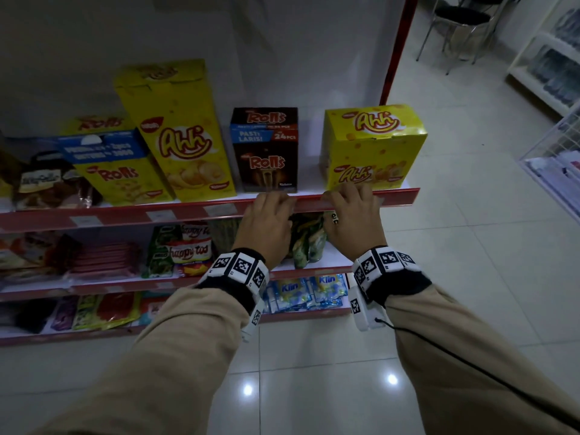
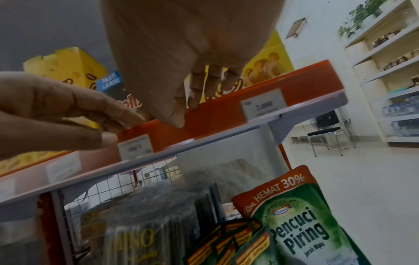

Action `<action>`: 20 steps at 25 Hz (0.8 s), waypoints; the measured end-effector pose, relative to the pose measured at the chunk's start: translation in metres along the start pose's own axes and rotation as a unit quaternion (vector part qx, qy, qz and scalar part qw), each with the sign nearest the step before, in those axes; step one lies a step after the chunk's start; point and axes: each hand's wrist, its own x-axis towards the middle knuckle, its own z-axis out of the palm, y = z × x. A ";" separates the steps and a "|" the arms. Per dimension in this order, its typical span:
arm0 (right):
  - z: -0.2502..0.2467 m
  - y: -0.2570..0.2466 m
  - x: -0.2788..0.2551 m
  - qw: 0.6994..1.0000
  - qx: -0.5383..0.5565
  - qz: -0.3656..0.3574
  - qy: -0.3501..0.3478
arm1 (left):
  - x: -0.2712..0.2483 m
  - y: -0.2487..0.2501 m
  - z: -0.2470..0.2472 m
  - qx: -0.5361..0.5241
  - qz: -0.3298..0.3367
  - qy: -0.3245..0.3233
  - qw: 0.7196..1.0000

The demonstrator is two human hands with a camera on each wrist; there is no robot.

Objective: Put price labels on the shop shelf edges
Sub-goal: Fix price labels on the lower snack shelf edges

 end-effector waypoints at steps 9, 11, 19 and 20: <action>0.019 -0.052 0.003 1.000 0.000 -0.016 -0.024 | -0.033 -0.049 -0.002 0.111 -0.009 -0.022 0.994; 0.023 -0.056 0.003 1.000 0.005 -0.015 -0.011 | -0.035 -0.050 -0.001 0.107 -0.001 -0.026 0.994; 0.030 -0.070 0.008 0.992 0.085 -0.087 0.045 | -0.029 -0.053 -0.002 0.030 0.008 0.044 0.999; 0.031 -0.072 0.009 0.992 0.082 -0.083 0.043 | -0.028 -0.053 -0.002 0.019 0.000 0.039 0.999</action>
